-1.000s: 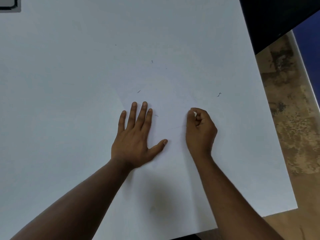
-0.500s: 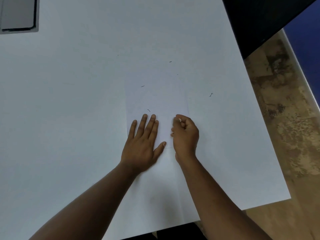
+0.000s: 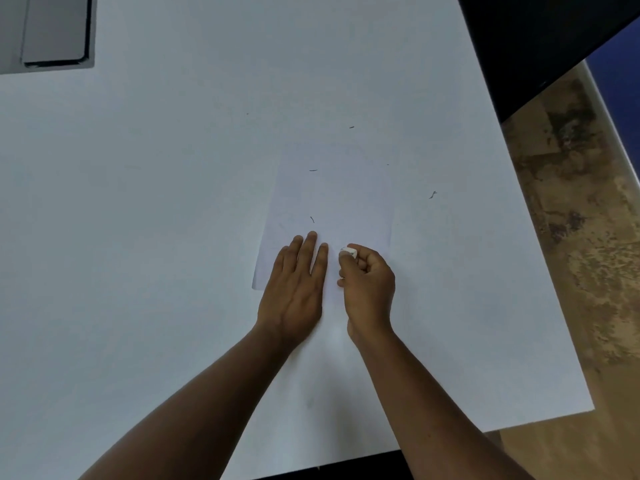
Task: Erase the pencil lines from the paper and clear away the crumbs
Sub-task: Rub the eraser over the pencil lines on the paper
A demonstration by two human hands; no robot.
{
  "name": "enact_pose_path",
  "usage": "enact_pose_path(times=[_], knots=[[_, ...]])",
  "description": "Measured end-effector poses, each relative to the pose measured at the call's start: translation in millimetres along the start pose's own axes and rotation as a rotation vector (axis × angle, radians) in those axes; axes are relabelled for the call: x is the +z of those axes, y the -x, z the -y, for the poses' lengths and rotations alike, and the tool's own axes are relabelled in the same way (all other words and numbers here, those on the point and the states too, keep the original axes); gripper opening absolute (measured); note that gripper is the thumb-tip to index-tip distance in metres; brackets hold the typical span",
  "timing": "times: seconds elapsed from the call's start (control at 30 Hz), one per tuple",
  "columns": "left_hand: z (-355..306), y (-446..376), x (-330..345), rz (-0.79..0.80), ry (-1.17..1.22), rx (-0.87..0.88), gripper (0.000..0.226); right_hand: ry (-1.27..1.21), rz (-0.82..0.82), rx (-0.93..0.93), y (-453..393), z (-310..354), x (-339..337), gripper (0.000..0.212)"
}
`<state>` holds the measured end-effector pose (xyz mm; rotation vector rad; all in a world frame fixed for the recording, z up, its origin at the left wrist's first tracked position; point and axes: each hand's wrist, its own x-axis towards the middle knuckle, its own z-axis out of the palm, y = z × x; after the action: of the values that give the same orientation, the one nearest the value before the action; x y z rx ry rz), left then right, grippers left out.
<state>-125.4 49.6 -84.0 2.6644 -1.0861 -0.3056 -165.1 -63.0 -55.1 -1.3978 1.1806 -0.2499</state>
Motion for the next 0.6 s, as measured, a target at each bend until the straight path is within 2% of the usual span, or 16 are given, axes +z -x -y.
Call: enact_pose_path(times=[0.03, 0.1, 0.2, 0.3, 0.4, 0.5, 0.6], knots=[[2, 0, 2, -0.02, -0.008, 0.011, 0.071, 0.06, 0.016, -0.051, -4, 2, -3, 0.01], [9, 2, 9, -0.052, 0.004, 0.037, 0.055, 0.314, 0.059, -0.32, -15, 4, -11, 0.014], [15, 6, 13, -0.061, 0.023, 0.027, 0.058, 0.636, 0.183, -0.781, -33, 3, -24, 0.02], [15, 7, 15, -0.055, -0.013, 0.039, 0.064, 0.857, 0.339, -1.052, -48, -7, -31, 0.025], [14, 6, 16, -0.066, -0.019, 0.046, 0.063, 0.949, 0.418, -1.188, -72, 2, -38, 0.02], [14, 7, 17, -0.062, -0.023, 0.052, 0.062, 0.922, 0.302, -1.235, -103, 24, -42, 0.009], [15, 6, 17, -0.065, -0.015, 0.045, 0.062, 0.94, 0.202, -1.148, -112, 35, -38, 0.021]])
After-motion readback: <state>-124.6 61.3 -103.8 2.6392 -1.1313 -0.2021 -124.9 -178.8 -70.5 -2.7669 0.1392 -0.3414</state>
